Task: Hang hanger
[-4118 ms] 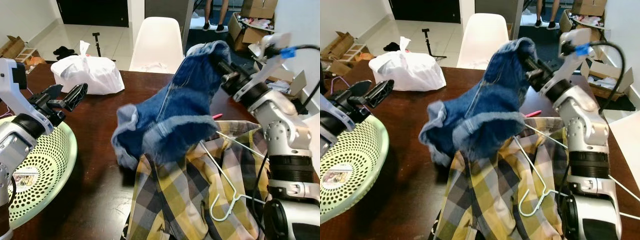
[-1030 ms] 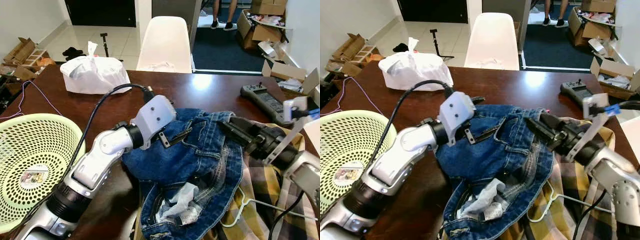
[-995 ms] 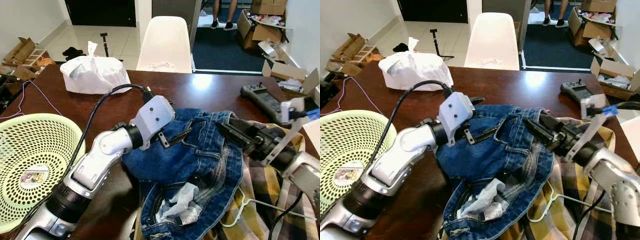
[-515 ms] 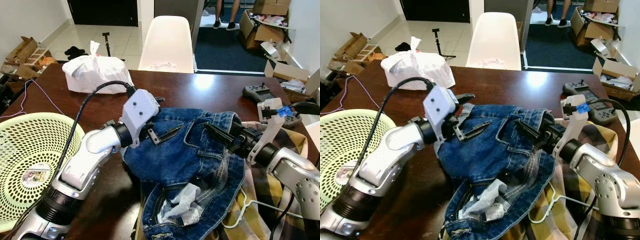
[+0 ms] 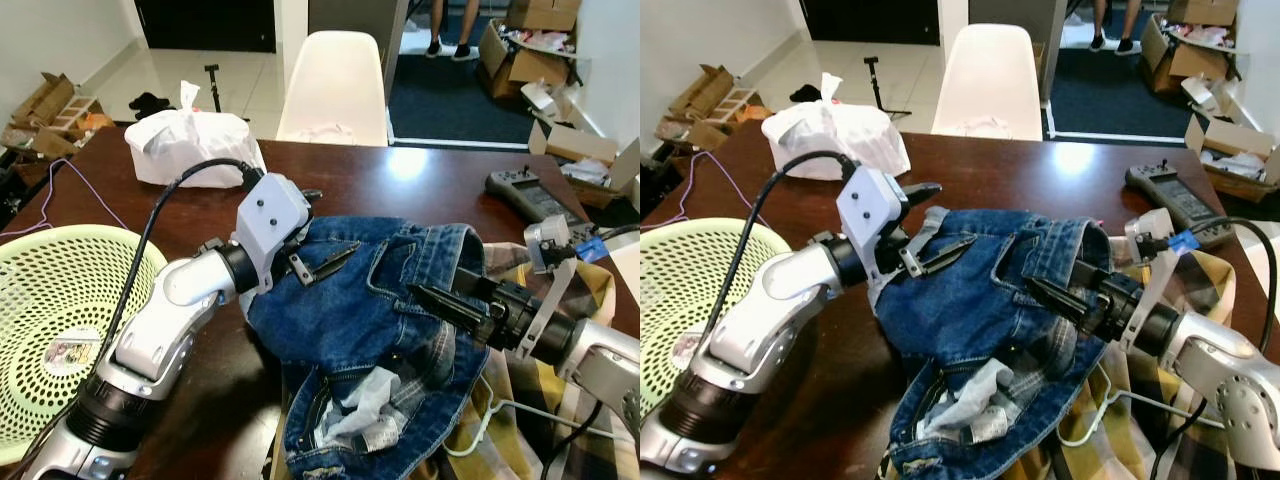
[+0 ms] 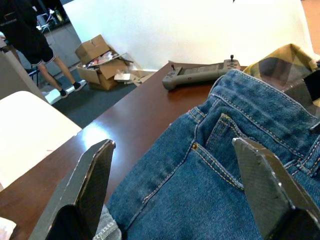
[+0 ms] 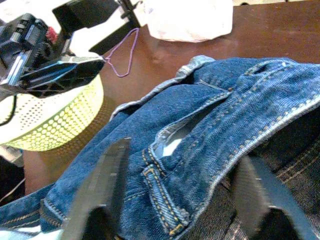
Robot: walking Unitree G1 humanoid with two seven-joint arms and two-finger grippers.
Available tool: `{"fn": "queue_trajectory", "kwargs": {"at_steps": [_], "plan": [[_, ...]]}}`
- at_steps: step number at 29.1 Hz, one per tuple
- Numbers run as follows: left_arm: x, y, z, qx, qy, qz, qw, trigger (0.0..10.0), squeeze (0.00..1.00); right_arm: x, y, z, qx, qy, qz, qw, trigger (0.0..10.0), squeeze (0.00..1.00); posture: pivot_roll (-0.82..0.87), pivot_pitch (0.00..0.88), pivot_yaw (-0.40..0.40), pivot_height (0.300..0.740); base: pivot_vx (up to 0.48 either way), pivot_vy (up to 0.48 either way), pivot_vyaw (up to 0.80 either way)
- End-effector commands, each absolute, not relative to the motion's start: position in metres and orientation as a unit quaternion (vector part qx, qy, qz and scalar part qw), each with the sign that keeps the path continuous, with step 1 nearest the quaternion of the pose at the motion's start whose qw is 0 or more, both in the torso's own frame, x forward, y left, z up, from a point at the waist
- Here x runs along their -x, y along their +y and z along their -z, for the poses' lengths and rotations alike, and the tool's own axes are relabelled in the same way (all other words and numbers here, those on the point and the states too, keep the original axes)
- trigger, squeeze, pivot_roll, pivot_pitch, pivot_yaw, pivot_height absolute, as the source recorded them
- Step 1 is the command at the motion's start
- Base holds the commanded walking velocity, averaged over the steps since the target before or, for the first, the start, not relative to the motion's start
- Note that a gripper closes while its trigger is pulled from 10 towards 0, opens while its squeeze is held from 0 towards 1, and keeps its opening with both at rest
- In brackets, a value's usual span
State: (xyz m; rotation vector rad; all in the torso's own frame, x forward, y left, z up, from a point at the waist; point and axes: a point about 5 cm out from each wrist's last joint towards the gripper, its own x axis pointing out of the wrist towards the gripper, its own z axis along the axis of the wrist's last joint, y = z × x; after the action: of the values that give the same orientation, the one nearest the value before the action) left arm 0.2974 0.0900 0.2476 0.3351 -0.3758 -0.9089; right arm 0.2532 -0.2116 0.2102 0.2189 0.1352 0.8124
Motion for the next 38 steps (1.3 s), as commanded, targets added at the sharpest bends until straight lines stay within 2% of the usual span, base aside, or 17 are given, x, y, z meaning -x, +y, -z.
{"fn": "queue_trajectory", "kwargs": {"at_steps": [1, 11, 13, 16, 18, 19, 20, 21, 22, 23, 24, 25, 28, 29, 34, 36, 38], "plan": [[-0.295, 0.092, -0.248, -0.161, -0.178, 0.436, 0.867, 10.0, 0.00, -0.255, -0.204, -0.207, -0.102, 0.071, -0.393, 0.911, 0.0, 0.00, -0.01, 0.172, 0.023, 0.740, 0.000, 0.000, 0.00], [-0.295, 0.091, -0.251, -0.160, -0.183, 0.435, 0.867, 10.0, 0.00, -0.262, -0.192, -0.201, -0.097, 0.078, -0.383, 0.915, 0.0, 0.00, -0.01, 0.171, 0.019, 0.740, 0.000, 0.000, 0.00], [-0.298, 0.093, -0.254, -0.152, -0.185, 0.430, 0.870, 10.0, 0.00, -0.268, -0.190, -0.202, -0.078, 0.060, -0.364, 0.926, 0.0, 0.00, -0.01, 0.171, 0.018, 0.740, 0.000, 0.000, 0.00], [-0.299, 0.098, -0.257, -0.133, -0.183, 0.434, 0.872, 10.0, 0.00, -0.269, -0.187, -0.209, -0.076, 0.034, -0.373, 0.924, 0.0, 0.00, -0.02, 0.171, 0.020, 0.740, 0.000, 0.000, 0.00], [-0.300, 0.105, -0.263, -0.103, -0.180, 0.448, 0.870, 10.0, 0.00, -0.266, -0.181, -0.219, -0.085, 0.003, -0.399, 0.913, 0.0, 0.00, -0.02, 0.171, 0.021, 0.740, 0.000, 0.000, 0.00], [-0.300, 0.116, -0.274, -0.065, -0.177, 0.473, 0.860, 10.0, 0.00, -0.258, -0.172, -0.229, -0.090, -0.024, -0.444, 0.891, 0.0, 0.00, -0.01, 0.170, 0.022, 0.740, 0.000, 0.000, 0.00], [-0.300, 0.116, -0.274, -0.065, -0.177, 0.473, 0.860, 10.0, 0.00, -0.258, -0.172, -0.229, -0.090, -0.024, -0.444, 0.891, 0.0, 0.00, -0.01, 0.170, 0.022, 0.740, 0.000, 0.000, 0.00], [-0.298, 0.129, -0.285, -0.037, -0.171, 0.506, 0.844, 10.0, 0.00, -0.247, -0.163, -0.235, -0.093, -0.041, -0.492, 0.865, 0.0, 0.00, -0.01, 0.169, 0.024, 0.740, 0.000, 0.000, 0.00], [-0.298, 0.129, -0.285, -0.037, -0.171, 0.506, 0.844, 10.0, 0.00, -0.247, -0.163, -0.235, -0.093, -0.041, -0.492, 0.865, 0.0, 0.00, -0.01, 0.169, 0.024, 0.740, 0.000, 0.000, 0.00], [-0.290, 0.151, -0.296, -0.047, -0.149, 0.573, 0.804, 10.0, 0.00, -0.225, -0.151, -0.240, -0.095, -0.047, -0.575, 0.811, 0.0, 0.00, 0.00, 0.169, 0.031, 0.740, 0.000, 0.000, 0.00], [-0.290, 0.151, -0.296, -0.047, -0.149, 0.573, 0.804, 10.0, 0.00, -0.225, -0.151, -0.240, -0.095, -0.047, -0.575, 0.811, 0.0, 0.00, 0.00, 0.169, 0.031, 0.740, 0.000, 0.000, 0.00], [-0.287, 0.159, -0.298, -0.057, -0.136, 0.596, 0.789, 10.0, 0.00, -0.217, -0.146, -0.240, -0.096, -0.044, -0.603, 0.791, 0.0, 0.00, 0.00, 0.168, 0.032, 0.740, 0.000, 0.000, 0.00], [-0.284, 0.164, -0.299, -0.062, -0.121, 0.616, 0.776, 10.0, 0.00, -0.211, -0.143, -0.240, -0.095, -0.038, -0.622, 0.776, 0.0, 0.00, 0.00, 0.169, 0.036, 0.740, 0.000, 0.000, 0.00], [-0.282, 0.168, -0.295, -0.076, -0.098, 0.637, 0.761, 10.0, 0.00, -0.206, -0.138, -0.238, -0.089, -0.028, -0.640, 0.763, 0.0, 0.00, 0.00, 0.168, 0.037, 0.740, 0.000, 0.000, 0.00], [-0.280, 0.169, -0.281, -0.106, -0.053, 0.665, 0.738, 10.0, 0.00, -0.200, -0.130, -0.232, -0.077, -0.009, -0.659, 0.748, 0.0, 0.00, 0.00, 0.168, 0.039, 0.740, 0.000, 0.000, 0.00], [-0.280, 0.162, -0.271, -0.123, -0.032, 0.687, 0.715, 10.0, 0.00, -0.197, -0.125, -0.225, -0.064, 0.011, -0.671, 0.739, 0.0, 0.00, 0.00, 0.168, 0.039, 0.740, 0.000, 0.000, 0.00], [-0.280, 0.162, -0.271, -0.123, -0.032, 0.687, 0.715, 10.0, 0.00, -0.197, -0.125, -0.225, -0.064, 0.011, -0.671, 0.739, 0.0, 0.00, 0.00, 0.168, 0.039, 0.740, 0.000, 0.000, 0.00]]}}
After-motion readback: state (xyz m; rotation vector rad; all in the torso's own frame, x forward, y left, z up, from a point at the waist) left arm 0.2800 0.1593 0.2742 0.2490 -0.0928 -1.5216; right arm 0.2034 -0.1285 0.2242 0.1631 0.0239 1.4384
